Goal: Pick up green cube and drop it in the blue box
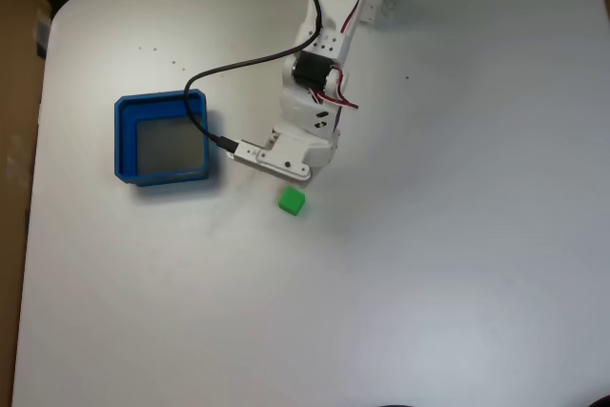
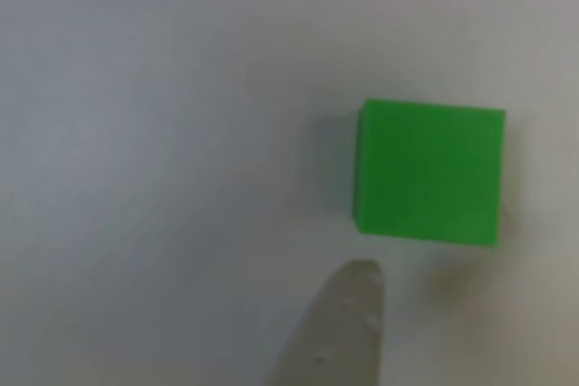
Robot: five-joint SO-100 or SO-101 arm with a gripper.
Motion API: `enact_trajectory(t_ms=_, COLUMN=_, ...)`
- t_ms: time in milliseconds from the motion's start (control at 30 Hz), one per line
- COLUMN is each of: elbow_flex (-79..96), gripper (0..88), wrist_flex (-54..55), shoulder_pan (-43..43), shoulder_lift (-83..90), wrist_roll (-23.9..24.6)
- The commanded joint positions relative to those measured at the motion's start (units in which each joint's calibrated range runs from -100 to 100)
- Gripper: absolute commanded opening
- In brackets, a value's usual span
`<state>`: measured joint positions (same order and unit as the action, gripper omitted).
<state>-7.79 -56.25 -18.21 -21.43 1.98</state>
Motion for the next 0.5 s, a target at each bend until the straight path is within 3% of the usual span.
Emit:
enact_trajectory(t_ms=0, elbow_flex=-4.50, gripper=30.9, wrist_flex=0.09, shoulder_pan=0.87, shoulder_lift=0.75, wrist_roll=1.17)
enact_trajectory(t_ms=467, elbow_flex=-4.50, gripper=30.9, wrist_flex=0.26, shoulder_pan=2.89, shoulder_lift=-0.67, wrist_roll=1.32)
